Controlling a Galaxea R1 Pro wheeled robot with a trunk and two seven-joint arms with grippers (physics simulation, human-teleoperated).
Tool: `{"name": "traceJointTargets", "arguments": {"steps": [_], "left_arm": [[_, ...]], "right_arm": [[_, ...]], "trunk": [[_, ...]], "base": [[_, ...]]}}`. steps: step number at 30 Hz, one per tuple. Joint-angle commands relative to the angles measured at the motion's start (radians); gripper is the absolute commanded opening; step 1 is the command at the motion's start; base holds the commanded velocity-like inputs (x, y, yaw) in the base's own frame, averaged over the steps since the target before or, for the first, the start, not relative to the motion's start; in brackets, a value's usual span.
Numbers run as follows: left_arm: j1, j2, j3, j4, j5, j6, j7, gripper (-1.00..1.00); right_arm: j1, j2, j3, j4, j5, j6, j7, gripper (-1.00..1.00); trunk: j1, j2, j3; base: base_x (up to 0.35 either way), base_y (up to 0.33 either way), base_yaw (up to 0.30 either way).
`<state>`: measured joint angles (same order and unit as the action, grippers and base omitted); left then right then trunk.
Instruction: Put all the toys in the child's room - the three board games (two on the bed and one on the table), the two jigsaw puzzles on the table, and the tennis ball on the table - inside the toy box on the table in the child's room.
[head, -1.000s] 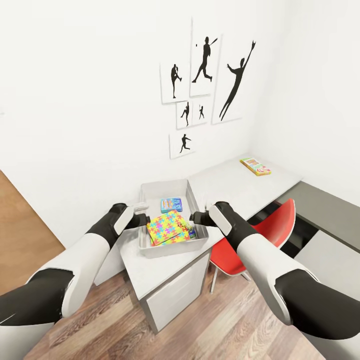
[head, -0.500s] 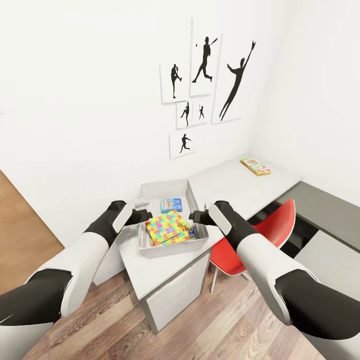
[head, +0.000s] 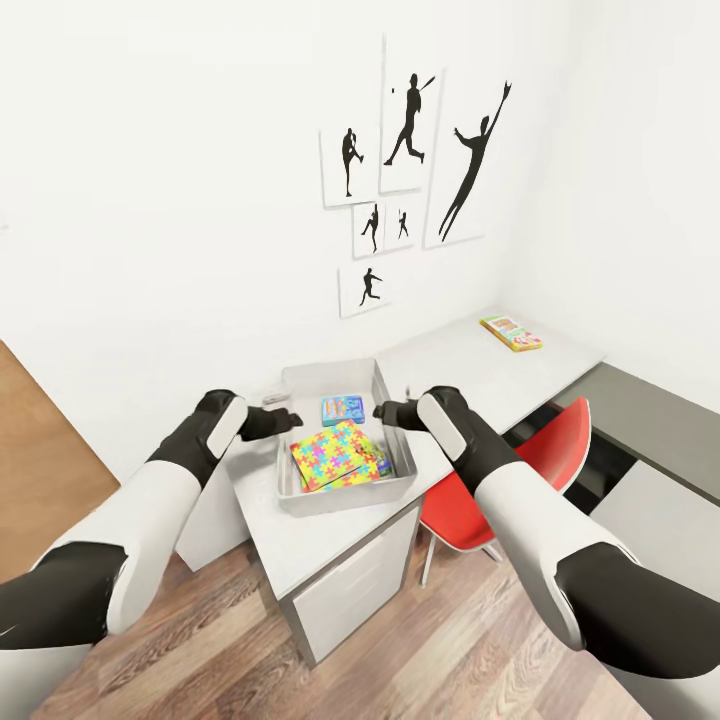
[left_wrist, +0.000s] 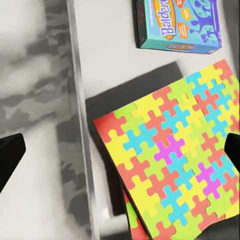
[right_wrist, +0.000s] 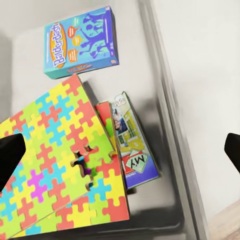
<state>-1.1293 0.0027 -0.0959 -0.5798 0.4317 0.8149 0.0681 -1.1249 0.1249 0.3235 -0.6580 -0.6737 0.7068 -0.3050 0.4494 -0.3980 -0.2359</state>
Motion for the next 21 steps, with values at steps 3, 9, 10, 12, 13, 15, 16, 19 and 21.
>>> {"name": "traceJointTargets", "arguments": {"steps": [3,9,10,12,13,15,16,19,21], "left_arm": [[0.001,0.009,-0.003,-0.007,0.009,0.009,-0.011,1.0],[0.003,0.045,0.014,-0.013,0.012,0.017,-0.079,1.0],[0.003,0.048,0.016,-0.013,0.013,0.018,-0.091,1.0],[0.004,0.054,0.021,-0.013,0.013,0.018,-0.114,1.0],[0.005,0.06,0.024,-0.014,0.013,0.018,-0.136,1.0],[0.008,0.07,0.028,-0.014,0.013,0.018,-0.167,1.0],[0.01,0.074,0.028,-0.014,0.014,0.018,-0.178,1.0],[0.014,0.092,0.03,-0.014,0.015,0.018,-0.233,1.0],[0.017,0.11,0.031,-0.014,0.019,0.018,-0.294,1.0]], "right_arm": [[-0.001,-0.001,0.002,-0.004,-0.011,0.001,-0.01,1.0],[-0.001,-0.001,0.0,-0.014,-0.011,-0.001,-0.011,1.0],[-0.001,-0.001,0.0,-0.019,-0.011,-0.001,-0.011,1.0],[-0.001,-0.001,0.0,-0.031,-0.011,-0.001,-0.012,1.0],[-0.001,-0.002,-0.001,-0.044,-0.011,0.0,-0.012,1.0],[-0.002,-0.003,-0.001,-0.063,-0.014,0.002,-0.012,1.0],[-0.002,-0.005,-0.001,-0.069,-0.015,0.003,-0.012,1.0],[-0.002,-0.014,-0.001,-0.088,-0.019,0.007,-0.012,1.0],[-0.002,-0.02,-0.001,-0.101,-0.023,0.009,-0.012,1.0]], "trunk": [[0.001,-0.002,-0.002],[0.001,-0.002,-0.002],[0.001,-0.002,-0.002],[0.001,-0.002,-0.002],[0.001,-0.002,-0.002],[0.001,-0.002,-0.002],[0.001,-0.002,-0.002],[0.001,-0.002,-0.002],[0.001,-0.002,-0.002]], "base": [[0.0,0.0,0.0],[0.0,0.0,0.0],[0.0,0.0,0.0],[0.0,0.0,0.0],[0.0,0.0,0.0],[0.0,0.0,0.0],[0.0,0.0,0.0],[0.0,0.0,0.0],[0.0,0.0,0.0]]}}
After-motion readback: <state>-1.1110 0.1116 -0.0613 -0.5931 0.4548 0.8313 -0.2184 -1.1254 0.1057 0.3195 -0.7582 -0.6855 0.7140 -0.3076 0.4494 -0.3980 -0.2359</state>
